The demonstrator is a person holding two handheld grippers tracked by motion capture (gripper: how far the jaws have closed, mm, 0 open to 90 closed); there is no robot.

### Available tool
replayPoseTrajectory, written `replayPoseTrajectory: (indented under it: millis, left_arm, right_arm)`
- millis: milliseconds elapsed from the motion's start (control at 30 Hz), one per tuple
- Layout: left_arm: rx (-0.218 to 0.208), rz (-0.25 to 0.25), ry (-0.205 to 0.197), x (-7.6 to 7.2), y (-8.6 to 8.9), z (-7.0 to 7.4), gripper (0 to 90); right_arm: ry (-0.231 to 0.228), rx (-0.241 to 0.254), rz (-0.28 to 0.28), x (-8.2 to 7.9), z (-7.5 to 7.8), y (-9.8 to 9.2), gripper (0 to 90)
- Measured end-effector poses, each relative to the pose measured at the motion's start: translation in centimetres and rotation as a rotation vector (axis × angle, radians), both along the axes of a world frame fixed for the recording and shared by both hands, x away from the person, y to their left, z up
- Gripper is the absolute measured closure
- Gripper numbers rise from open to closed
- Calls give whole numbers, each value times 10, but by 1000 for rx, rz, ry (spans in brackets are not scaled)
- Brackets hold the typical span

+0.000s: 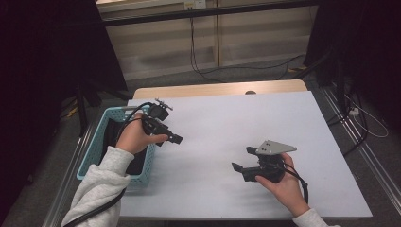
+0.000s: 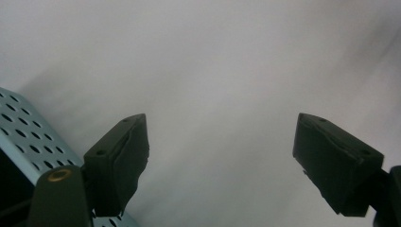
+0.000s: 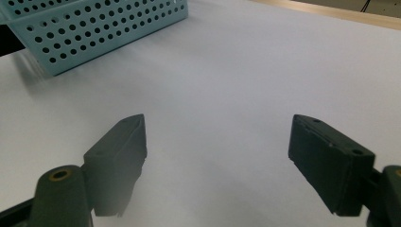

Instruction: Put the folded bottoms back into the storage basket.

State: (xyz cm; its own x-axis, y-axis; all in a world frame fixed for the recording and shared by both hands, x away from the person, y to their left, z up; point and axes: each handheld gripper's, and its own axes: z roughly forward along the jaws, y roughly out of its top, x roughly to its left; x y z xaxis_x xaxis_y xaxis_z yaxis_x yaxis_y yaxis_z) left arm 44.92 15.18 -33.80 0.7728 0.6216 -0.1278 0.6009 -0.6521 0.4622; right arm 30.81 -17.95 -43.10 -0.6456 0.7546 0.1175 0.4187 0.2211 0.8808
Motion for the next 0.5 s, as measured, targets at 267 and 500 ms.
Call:
replayPoseTrajectory:
  millis: [267,500]
  left_arm:
    - [-19,-19,-3,-9,-4,-6,181]
    - [-33,-34,-3,-16,-9,-12,180]
  right_arm:
    - [17,-6,-3,-2,-3,-10,187]
    - [29,-8,-9,-6,-5,-20,188]
